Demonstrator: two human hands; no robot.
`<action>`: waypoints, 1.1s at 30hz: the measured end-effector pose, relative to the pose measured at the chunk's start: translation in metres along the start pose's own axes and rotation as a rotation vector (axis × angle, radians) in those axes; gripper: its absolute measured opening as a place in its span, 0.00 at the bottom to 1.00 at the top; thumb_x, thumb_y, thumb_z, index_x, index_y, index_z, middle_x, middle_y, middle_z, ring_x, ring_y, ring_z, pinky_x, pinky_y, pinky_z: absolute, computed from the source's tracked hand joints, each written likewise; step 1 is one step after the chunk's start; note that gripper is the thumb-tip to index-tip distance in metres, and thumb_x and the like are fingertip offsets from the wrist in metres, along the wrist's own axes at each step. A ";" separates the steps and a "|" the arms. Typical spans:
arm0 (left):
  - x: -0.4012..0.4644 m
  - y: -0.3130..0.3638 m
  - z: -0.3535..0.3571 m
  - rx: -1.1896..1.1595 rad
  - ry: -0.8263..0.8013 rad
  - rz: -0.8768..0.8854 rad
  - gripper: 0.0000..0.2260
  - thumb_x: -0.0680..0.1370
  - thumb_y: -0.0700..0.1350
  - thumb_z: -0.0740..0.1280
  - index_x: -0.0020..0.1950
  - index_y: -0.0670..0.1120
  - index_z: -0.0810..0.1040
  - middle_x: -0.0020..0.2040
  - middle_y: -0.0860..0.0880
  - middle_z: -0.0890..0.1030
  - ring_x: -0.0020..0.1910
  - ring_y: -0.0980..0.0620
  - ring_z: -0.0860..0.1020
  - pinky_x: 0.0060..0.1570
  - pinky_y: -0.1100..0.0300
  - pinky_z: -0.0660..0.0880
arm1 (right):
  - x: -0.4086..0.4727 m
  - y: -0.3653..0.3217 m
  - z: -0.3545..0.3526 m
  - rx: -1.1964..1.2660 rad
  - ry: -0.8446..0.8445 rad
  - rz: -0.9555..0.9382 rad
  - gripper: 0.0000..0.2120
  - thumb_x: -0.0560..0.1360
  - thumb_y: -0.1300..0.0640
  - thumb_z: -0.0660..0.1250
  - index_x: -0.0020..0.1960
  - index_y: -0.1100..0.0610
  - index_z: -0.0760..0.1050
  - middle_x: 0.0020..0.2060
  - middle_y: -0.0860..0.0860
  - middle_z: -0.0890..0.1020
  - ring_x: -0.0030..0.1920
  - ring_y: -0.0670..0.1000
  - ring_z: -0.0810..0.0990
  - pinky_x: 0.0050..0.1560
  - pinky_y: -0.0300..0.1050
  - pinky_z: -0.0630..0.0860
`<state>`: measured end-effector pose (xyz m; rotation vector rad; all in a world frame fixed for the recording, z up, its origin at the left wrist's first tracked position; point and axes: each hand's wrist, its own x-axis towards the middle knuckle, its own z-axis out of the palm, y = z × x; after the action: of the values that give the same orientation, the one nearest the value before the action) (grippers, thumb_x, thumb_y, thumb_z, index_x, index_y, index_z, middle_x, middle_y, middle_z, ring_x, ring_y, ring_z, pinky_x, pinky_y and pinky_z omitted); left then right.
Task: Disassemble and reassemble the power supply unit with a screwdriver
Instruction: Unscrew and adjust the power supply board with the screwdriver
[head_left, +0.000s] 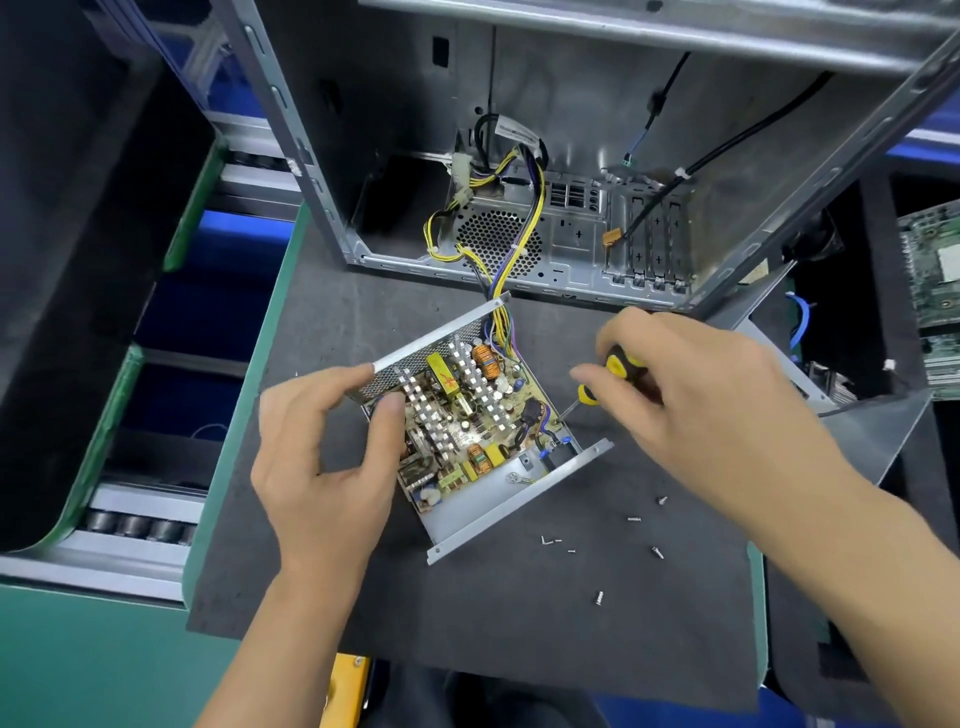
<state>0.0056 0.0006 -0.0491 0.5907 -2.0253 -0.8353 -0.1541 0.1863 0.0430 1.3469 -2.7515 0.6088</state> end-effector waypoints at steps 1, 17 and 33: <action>0.000 -0.004 -0.001 0.020 0.013 -0.017 0.09 0.79 0.44 0.70 0.58 0.42 0.79 0.51 0.47 0.80 0.50 0.45 0.77 0.52 0.51 0.74 | 0.003 -0.002 -0.002 -0.069 -0.027 -0.001 0.17 0.77 0.42 0.63 0.44 0.57 0.72 0.31 0.49 0.73 0.31 0.57 0.75 0.31 0.51 0.75; -0.030 -0.051 -0.006 -0.165 -0.341 -0.289 0.28 0.77 0.66 0.61 0.76 0.62 0.59 0.71 0.57 0.70 0.70 0.51 0.70 0.68 0.63 0.65 | 0.009 -0.016 -0.016 -0.224 -0.308 -0.087 0.02 0.74 0.59 0.67 0.45 0.57 0.74 0.39 0.53 0.74 0.32 0.56 0.74 0.31 0.48 0.73; -0.031 -0.054 -0.002 -0.086 -0.333 -0.313 0.26 0.72 0.51 0.57 0.70 0.69 0.63 0.65 0.58 0.74 0.65 0.69 0.70 0.62 0.75 0.64 | -0.001 -0.023 -0.009 -0.260 -0.287 -0.054 0.23 0.52 0.65 0.80 0.36 0.56 0.69 0.33 0.52 0.67 0.24 0.53 0.61 0.20 0.41 0.57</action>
<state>0.0295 -0.0153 -0.1041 0.7729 -2.2107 -1.2721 -0.1380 0.1774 0.0591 1.5426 -2.8638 0.0514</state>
